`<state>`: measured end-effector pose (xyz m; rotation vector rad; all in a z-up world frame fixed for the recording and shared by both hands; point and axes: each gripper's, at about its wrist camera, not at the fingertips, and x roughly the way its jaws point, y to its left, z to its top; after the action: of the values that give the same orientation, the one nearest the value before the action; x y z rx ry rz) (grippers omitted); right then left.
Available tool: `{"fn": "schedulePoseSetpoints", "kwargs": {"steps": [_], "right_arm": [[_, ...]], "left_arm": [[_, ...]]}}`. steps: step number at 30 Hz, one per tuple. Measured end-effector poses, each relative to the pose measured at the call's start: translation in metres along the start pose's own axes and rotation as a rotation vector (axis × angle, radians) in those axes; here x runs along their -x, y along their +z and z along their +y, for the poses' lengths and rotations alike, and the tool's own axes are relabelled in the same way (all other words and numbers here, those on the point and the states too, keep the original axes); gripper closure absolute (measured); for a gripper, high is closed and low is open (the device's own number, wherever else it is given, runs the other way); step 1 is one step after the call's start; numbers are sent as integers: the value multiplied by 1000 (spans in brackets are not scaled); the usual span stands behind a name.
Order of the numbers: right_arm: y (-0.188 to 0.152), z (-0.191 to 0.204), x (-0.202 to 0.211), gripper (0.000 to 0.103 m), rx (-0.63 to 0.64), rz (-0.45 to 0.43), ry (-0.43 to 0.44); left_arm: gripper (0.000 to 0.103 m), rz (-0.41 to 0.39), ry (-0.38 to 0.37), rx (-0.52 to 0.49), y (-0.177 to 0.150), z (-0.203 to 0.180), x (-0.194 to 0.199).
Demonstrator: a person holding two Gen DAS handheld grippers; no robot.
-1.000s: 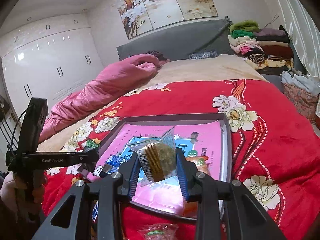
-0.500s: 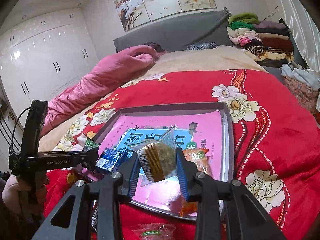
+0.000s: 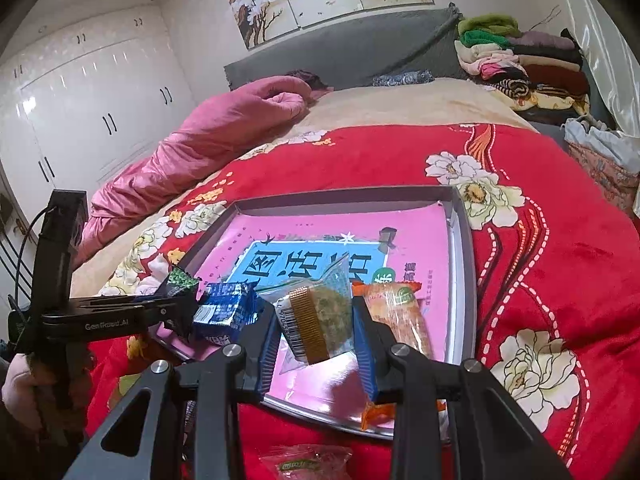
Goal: Organize snacks
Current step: 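Lower and open the right gripper to drop the clear bag while the left gripper releases the black packet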
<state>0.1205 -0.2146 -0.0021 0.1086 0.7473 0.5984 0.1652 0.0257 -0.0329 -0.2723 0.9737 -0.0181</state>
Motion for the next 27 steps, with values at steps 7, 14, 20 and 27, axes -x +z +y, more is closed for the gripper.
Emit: {"fn": "schedulePoseSetpoints", "kwargs": {"steps": [7, 14, 20, 27], "right_arm": [[-3, 0, -9, 68, -5, 38, 8], [-9, 7, -19, 68, 26, 84, 7], [-11, 8, -24, 68, 27, 99, 12], [-12, 9, -24, 68, 35, 97, 7]], "left_arm": [[69, 5, -15, -17, -1, -9, -2], [69, -6, -5, -12, -3, -8, 1], [69, 0, 35, -22, -5, -3, -1], [69, -5, 61, -65, -6, -7, -4]]}}
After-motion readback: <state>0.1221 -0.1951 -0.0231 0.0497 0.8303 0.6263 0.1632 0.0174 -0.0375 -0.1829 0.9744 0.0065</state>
